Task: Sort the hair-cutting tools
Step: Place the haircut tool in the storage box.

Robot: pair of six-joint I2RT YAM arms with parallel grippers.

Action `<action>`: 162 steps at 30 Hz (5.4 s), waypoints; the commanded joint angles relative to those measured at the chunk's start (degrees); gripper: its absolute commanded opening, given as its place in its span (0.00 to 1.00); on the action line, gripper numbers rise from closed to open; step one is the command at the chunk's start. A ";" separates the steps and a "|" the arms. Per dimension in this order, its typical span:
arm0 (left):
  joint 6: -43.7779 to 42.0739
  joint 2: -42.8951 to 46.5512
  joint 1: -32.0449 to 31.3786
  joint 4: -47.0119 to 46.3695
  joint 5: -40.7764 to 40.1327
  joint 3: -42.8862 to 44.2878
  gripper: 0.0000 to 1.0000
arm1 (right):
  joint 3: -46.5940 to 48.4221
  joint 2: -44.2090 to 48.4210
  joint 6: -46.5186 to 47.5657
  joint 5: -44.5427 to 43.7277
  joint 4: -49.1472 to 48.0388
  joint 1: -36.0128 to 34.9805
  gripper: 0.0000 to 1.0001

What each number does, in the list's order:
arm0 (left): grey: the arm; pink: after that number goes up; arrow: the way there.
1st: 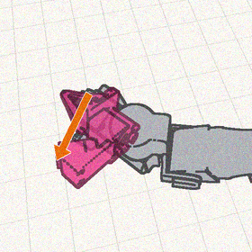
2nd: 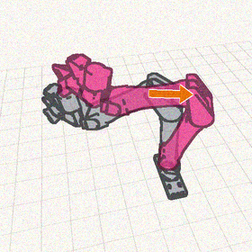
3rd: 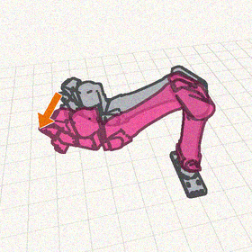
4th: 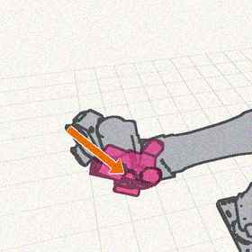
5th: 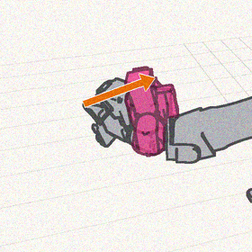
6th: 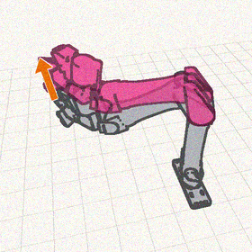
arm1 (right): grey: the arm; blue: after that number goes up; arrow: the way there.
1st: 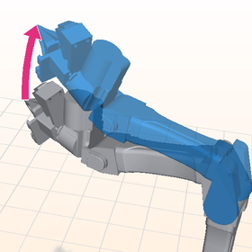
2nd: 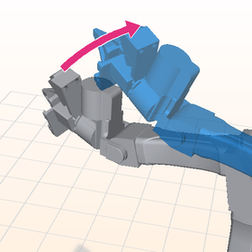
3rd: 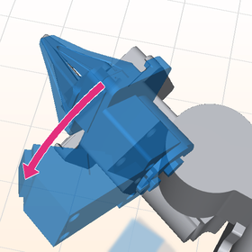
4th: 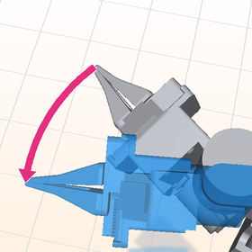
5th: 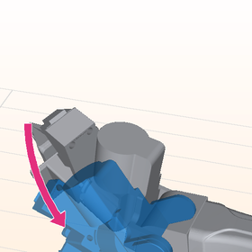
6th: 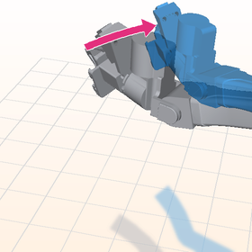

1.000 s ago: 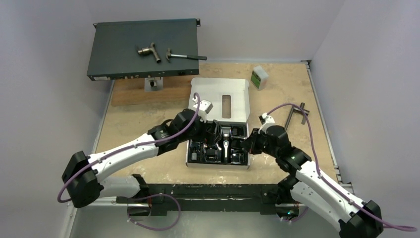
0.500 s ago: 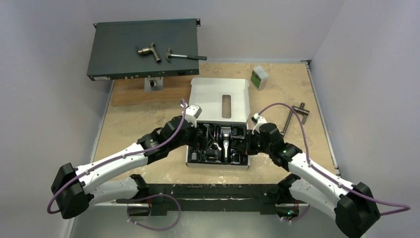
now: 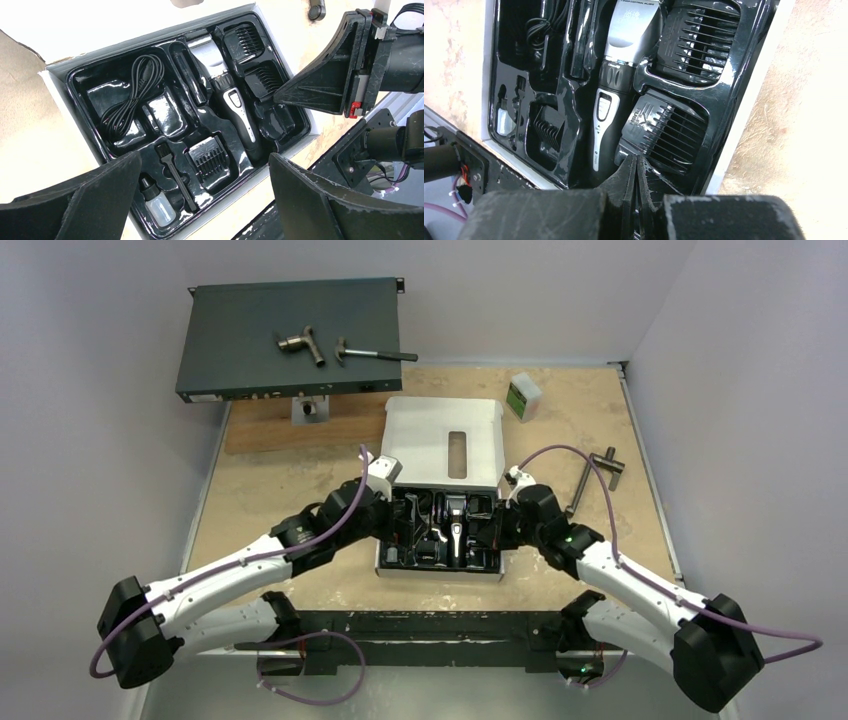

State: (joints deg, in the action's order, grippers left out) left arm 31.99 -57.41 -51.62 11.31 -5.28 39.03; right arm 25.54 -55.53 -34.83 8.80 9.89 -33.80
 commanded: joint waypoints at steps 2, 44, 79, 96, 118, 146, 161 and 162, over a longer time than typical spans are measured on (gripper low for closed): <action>-0.29 2.29 -0.07 -1.29 -1.27 -0.80 1.00 | 2.30 -0.97 -0.61 -6.07 1.58 -0.01 0.00; 1.45 5.01 -0.06 -4.69 0.76 -5.66 1.00 | 20.35 -12.59 5.92 -10.65 16.38 0.00 0.65; 1.36 4.37 -0.02 -6.83 2.74 -7.82 1.00 | 22.43 -23.12 7.93 -21.32 16.13 -2.52 0.44; 2.08 3.63 0.02 -7.18 3.42 -7.82 1.00 | 21.53 -16.04 8.27 -24.88 16.12 -3.52 0.00; 2.93 2.82 0.00 -7.80 4.15 -8.00 1.00 | 19.19 -6.60 7.98 -39.10 12.96 -10.52 0.00; 4.05 5.38 0.02 -8.31 4.22 -9.72 1.00 | 18.41 -16.79 4.31 -68.36 9.78 -29.92 0.00; 7.06 4.70 -0.07 -6.59 3.20 -10.23 1.00 | 21.88 -23.18 4.63 -63.16 11.49 -28.82 0.00; 7.65 4.57 0.01 -5.12 2.53 -9.96 1.00 | 21.98 -23.17 4.51 -62.60 11.67 -28.53 0.00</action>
State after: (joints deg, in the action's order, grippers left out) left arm 37.28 -52.88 -51.62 5.34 -1.52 29.10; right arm 44.53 -78.13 -29.12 -54.68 20.08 -63.13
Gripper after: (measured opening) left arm 0.998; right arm 0.011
